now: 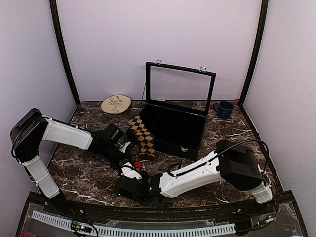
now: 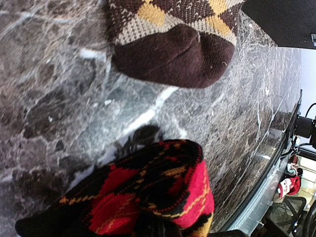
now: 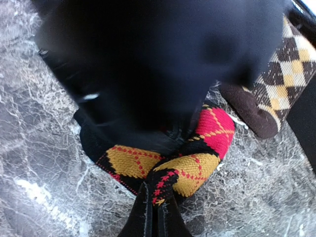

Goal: Roll the socks
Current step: Roll the sock at the center of the board.

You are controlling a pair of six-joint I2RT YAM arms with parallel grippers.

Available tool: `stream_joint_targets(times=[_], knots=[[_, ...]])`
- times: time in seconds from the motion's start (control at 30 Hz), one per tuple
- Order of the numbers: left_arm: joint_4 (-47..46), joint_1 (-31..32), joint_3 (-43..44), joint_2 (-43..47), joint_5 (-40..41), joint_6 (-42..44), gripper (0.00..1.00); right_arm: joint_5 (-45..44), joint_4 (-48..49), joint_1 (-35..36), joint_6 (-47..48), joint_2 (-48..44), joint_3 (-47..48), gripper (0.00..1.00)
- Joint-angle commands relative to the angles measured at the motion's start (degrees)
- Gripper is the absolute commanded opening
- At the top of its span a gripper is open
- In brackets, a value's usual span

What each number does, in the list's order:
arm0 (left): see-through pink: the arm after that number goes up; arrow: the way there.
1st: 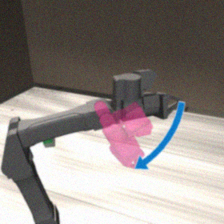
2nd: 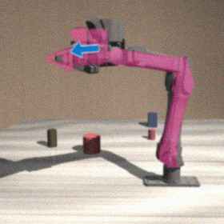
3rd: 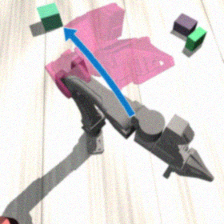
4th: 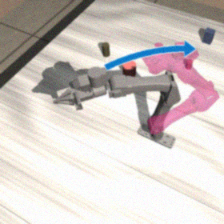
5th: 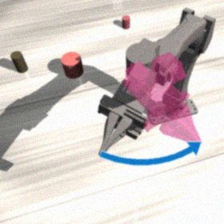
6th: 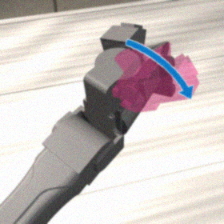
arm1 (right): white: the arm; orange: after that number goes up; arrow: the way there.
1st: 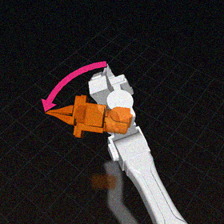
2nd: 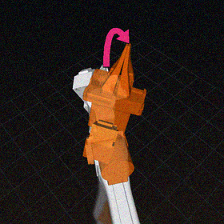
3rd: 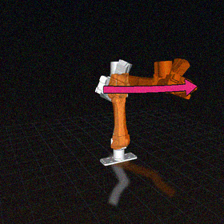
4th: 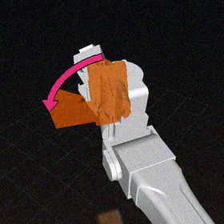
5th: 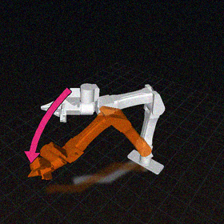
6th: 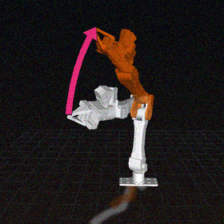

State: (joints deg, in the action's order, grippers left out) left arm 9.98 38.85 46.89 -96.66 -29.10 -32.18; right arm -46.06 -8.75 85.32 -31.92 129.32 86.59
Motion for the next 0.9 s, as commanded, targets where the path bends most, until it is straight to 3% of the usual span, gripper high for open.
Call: stream_joint_targets(times=[0.0,0.33,0.7,0.87], knots=[[-0.9,0.0,1.6,-1.7,-1.0,0.4,0.03,-4.5,-7.7,1.3,3.5,2.9,4.0,0.00],[-1.1,-0.2,-0.3,-0.9,-0.3,0.4,0.06,-6.5,-15.9,1.1,0.9,3.1,6.0,0.01],[-4.7,-0.2,-2.6,-5.3,-2.6,-1.8,0.06,-2.3,-19.2,0.9,2.4,5.5,10.9,0.17],[-3.9,-0.2,-2.0,-7.9,-2.0,-1.8,0.03,1.5,-18.4,0.3,0.4,4.2,9.8,0.32]])
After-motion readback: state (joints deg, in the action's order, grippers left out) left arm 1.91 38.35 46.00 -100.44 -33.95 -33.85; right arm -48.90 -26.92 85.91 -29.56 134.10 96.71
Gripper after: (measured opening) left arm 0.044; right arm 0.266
